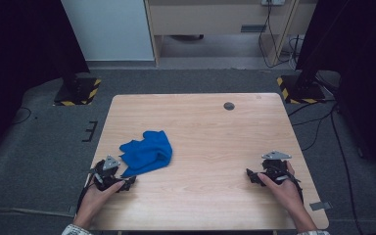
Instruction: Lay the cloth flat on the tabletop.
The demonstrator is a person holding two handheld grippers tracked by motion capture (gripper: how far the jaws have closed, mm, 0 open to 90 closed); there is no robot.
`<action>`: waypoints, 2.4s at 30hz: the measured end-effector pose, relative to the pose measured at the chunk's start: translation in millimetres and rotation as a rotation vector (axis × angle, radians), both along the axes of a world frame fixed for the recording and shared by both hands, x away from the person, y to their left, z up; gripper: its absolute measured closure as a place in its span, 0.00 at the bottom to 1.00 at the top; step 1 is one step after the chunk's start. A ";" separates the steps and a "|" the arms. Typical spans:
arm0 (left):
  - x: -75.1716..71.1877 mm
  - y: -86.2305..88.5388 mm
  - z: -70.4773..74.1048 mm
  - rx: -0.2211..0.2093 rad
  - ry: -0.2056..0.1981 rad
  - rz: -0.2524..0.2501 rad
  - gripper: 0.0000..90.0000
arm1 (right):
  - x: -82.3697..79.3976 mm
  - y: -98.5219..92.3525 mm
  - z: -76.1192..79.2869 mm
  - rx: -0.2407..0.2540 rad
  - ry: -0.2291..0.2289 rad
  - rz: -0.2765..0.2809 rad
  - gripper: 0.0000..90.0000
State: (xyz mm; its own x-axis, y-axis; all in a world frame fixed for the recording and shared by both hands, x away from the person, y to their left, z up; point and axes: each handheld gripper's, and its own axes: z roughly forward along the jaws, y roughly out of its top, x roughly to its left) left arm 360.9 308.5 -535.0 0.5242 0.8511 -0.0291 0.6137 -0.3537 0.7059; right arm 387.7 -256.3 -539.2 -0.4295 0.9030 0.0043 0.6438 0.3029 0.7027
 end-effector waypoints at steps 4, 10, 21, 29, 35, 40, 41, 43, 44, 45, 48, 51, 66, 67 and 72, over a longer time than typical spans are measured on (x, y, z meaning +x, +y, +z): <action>0.5 0.2 1.2 -0.020 0.000 0.004 0.04 | 0.0 -0.1 0.0 0.000 0.000 0.001 0.01; 0.6 0.3 5.7 -0.054 -0.023 0.028 0.05 | 0.1 -0.1 -0.2 0.000 -0.002 0.001 0.01; 10.5 -4.0 13.1 -0.061 -0.076 0.067 0.12 | 0.3 0.0 -0.1 -0.001 -0.002 0.001 0.01; 27.6 -22.4 19.8 -0.044 -0.099 0.050 0.12 | 0.5 0.2 -0.2 -0.001 -0.002 0.000 0.01; 48.2 -45.0 13.5 0.012 -0.057 0.029 0.16 | 0.5 0.2 -0.2 -0.001 -0.002 0.000 0.01; 54.5 -50.2 10.5 0.029 -0.030 0.010 0.40 | 0.5 0.2 -0.2 -0.001 -0.002 0.000 0.01; 54.2 -50.0 11.3 0.022 -0.034 0.009 0.50 | 0.5 0.2 -0.2 -0.001 -0.003 0.000 0.01; 53.9 -51.7 13.1 0.034 -0.053 0.003 0.68 | 0.5 0.2 -0.2 -0.001 -0.003 0.000 0.01; 54.6 -52.9 13.6 0.039 -0.053 0.000 0.76 | 0.5 0.2 -0.2 -0.001 -0.002 0.000 0.01; 55.6 -54.2 13.7 0.030 -0.047 -0.005 0.81 | 0.5 0.2 -0.2 -0.001 -0.002 0.000 0.01; 58.5 -59.4 13.7 0.021 -0.030 -0.029 0.91 | 0.5 0.3 -0.2 -0.001 -0.002 -0.001 0.01; 58.5 -67.4 16.7 0.003 -0.026 -0.065 0.92 | 0.6 0.3 0.0 -0.001 0.000 -0.001 0.01; 49.4 -154.4 31.9 -0.042 -0.055 -0.301 0.93 | -0.2 6.4 19.1 0.049 -0.048 0.060 0.44; 48.7 -160.1 31.9 -0.046 -0.054 -0.312 0.93 | -0.8 7.6 20.3 0.046 -0.049 0.066 0.47; 46.2 -183.3 33.3 -0.045 -0.058 -0.359 0.93 | -2.5 8.6 24.0 0.052 -0.064 0.091 0.57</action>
State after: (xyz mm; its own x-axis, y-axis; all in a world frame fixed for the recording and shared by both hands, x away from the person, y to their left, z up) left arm 407.0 125.3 -501.8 0.7910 0.6114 -0.0240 0.4148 -0.5069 0.7556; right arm 385.2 -247.7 -515.2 -0.5105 0.8597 0.0201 0.5684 0.3198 0.7581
